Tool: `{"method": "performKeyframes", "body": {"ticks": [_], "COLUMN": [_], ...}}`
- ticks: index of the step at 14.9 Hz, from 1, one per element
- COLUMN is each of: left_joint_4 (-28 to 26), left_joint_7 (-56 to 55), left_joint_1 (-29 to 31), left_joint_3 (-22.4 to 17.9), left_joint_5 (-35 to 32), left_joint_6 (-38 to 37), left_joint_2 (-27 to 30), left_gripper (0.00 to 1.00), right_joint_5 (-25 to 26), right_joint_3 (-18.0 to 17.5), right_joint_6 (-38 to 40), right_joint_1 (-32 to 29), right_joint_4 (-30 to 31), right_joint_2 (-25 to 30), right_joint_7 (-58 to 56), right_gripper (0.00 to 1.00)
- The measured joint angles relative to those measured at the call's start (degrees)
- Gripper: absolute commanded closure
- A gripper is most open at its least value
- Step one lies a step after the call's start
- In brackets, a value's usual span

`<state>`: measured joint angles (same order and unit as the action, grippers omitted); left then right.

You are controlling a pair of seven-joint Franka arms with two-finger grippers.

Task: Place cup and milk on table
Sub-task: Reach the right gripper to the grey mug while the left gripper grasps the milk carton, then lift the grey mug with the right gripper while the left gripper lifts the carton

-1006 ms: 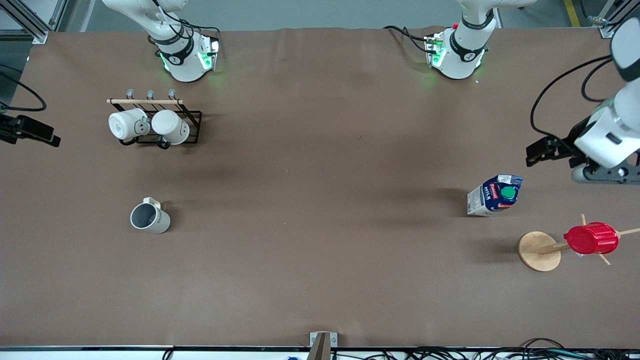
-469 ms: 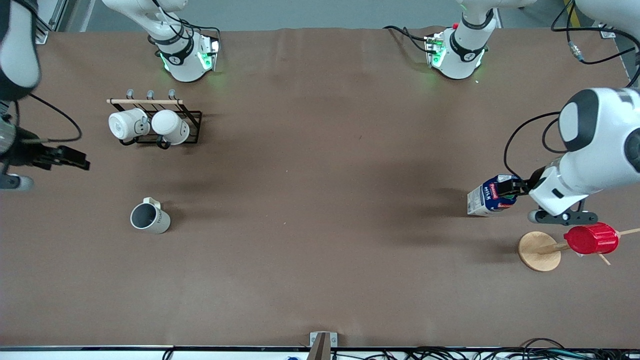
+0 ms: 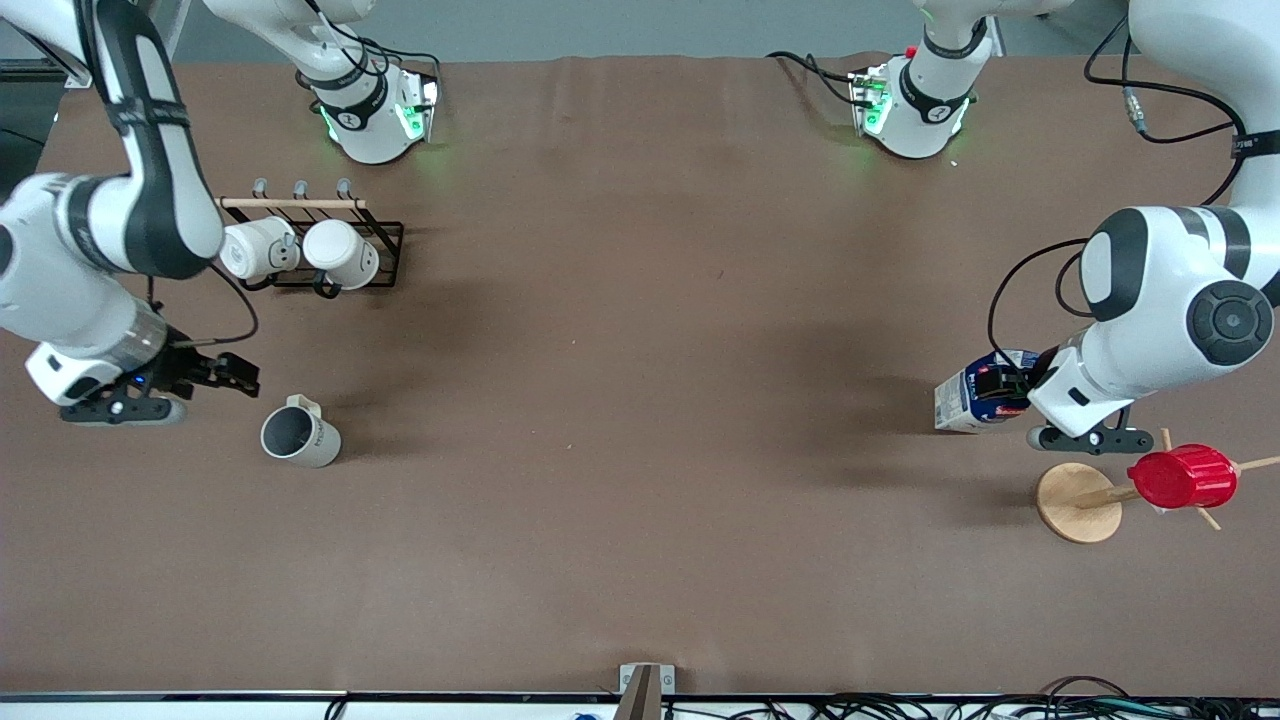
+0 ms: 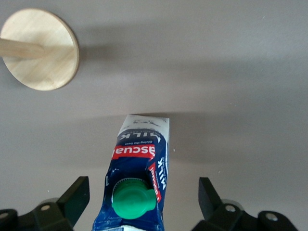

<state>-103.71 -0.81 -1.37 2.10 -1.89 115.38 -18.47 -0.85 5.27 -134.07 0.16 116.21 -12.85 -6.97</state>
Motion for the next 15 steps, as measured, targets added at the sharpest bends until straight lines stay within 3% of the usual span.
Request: {"method": "performKeyframes", "body": {"ticks": [4, 7, 9, 11, 15], "left_joint_4": [-2.0, -2.2, -2.2, -2.2, -2.4], "left_joint_7": [0.3, 2.0, 2.2, 2.2, 2.0], "left_joint_1": [0.4, 1.4, 1.6, 1.6, 1.4], "left_joint_3": [-0.1, -0.1, -0.1, -0.1, 0.1], "left_joint_5": [-0.3, -2.7, -3.1, -3.1, -3.1], "left_joint_6": [0.2, 0.2, 0.3, 0.8, 1.7], "left_joint_2": [0.0, 0.0, 0.0, 0.0, 0.0], "left_gripper": [0.05, 0.06, 0.07, 0.07, 0.09], "right_joint_5": [0.0, 0.0, 0.0, 0.0, 0.0], "right_joint_3": [-0.1, -0.1, -0.2, -0.2, -0.4], "right_joint_6": [-11.0, -14.2, -15.1, -15.7, -15.8], "right_joint_1": [0.1, 0.1, 0.3, 0.5, 0.6], "right_joint_4": [1.4, 1.9, 2.0, 2.1, 2.1], "right_joint_2": [-7.1, -9.4, -10.3, -10.8, -11.3], "right_joint_7": [-0.5, -0.9, -1.1, -1.2, -1.2], "right_gripper": [0.0, 0.0, 0.07, 0.24, 0.97]}}
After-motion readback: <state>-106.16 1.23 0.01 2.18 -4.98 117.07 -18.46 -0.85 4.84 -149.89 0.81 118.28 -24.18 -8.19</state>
